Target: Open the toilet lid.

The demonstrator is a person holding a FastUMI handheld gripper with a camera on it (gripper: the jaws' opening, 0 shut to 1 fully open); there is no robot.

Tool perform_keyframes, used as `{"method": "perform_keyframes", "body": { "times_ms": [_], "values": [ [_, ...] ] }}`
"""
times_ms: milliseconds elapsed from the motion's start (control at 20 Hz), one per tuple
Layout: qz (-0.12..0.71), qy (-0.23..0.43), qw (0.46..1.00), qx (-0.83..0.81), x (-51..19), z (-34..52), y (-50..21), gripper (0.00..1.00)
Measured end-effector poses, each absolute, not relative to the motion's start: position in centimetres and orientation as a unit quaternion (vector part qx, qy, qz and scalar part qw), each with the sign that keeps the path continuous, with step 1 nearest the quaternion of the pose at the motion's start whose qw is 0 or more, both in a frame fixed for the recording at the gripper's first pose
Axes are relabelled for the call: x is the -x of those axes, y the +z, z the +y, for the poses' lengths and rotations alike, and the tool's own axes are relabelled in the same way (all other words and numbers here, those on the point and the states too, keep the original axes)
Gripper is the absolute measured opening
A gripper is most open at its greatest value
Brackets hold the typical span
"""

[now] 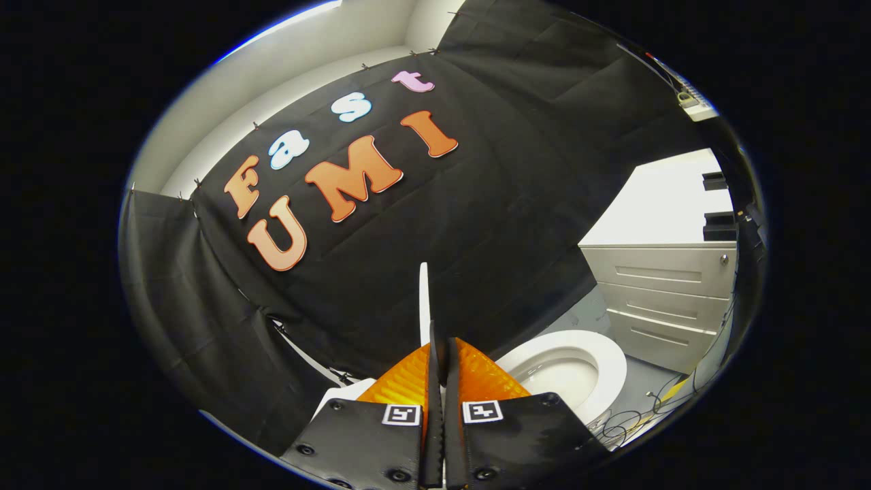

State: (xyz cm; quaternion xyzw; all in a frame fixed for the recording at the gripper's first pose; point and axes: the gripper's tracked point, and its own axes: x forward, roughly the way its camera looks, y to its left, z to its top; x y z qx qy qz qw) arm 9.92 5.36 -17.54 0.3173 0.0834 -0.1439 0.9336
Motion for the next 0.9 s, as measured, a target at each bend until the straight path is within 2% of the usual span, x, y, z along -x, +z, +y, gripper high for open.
{"method": "perform_keyframes", "body": {
  "times_ms": [900],
  "values": [
    [0.096, -0.102, 0.969, -0.204, -12.6, 18.8, -12.4, 0.09]
  ]
}}
